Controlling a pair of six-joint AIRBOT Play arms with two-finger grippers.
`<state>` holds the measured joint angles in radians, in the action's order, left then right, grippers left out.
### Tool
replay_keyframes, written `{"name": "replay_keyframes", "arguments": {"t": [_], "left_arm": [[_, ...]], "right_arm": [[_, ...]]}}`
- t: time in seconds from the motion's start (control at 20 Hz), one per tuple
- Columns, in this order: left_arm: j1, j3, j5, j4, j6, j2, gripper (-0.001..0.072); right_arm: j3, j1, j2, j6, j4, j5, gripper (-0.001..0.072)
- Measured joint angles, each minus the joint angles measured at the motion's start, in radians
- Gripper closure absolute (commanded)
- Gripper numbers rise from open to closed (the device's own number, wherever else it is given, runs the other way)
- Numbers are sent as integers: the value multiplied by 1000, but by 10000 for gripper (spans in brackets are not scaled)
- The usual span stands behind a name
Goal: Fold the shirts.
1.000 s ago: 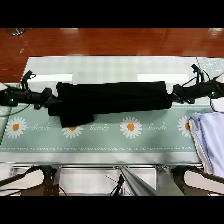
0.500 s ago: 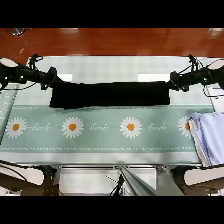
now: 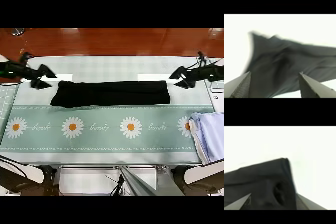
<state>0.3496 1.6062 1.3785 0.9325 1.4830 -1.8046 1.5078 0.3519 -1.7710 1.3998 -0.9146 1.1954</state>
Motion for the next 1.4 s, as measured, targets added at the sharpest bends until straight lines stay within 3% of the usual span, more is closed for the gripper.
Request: {"name": "replay_keyframes", "arguments": {"t": [0.15, 0.25, 0.45, 0.6, 0.65, 0.7, 0.75, 0.8, 1.1, 1.4], "left_arm": [[85, -86, 38, 167, 18, 113, 6], [113, -239, -41, 190, 17, 236, 6], [80, -628, -300, 38, -86, 541, 6], [-1, -807, -385, -80, -177, 689, 6], [-30, -836, -397, -102, -203, 711, 7], [-61, -858, -413, -122, -228, 728, 17], [-86, -873, -431, -137, -245, 737, 441], [-108, -885, -439, -153, -259, 744, 686], [-232, -898, -402, -223, -325, 760, 687], [-562, -758, -477, -212, -264, 652, 688]], "right_arm": [[-21, 57, 6, 7, -26, 51, 87], [-64, 63, 7, 2, -29, 61, 88], [-116, 30, -16, -40, 38, 29, 94], [-127, -13, -48, -58, 93, 12, 97], [-130, -29, -58, -61, 113, 8, 194], [-132, -46, -66, -64, 117, 5, 495], [-134, -58, -72, -63, 109, 1, 676], [-135, -65, -72, -56, 109, 1, 675], [-145, -51, 114, -73, 70, 125, 676], [-315, -45, 594, -73, -68, 208, 676]]}}
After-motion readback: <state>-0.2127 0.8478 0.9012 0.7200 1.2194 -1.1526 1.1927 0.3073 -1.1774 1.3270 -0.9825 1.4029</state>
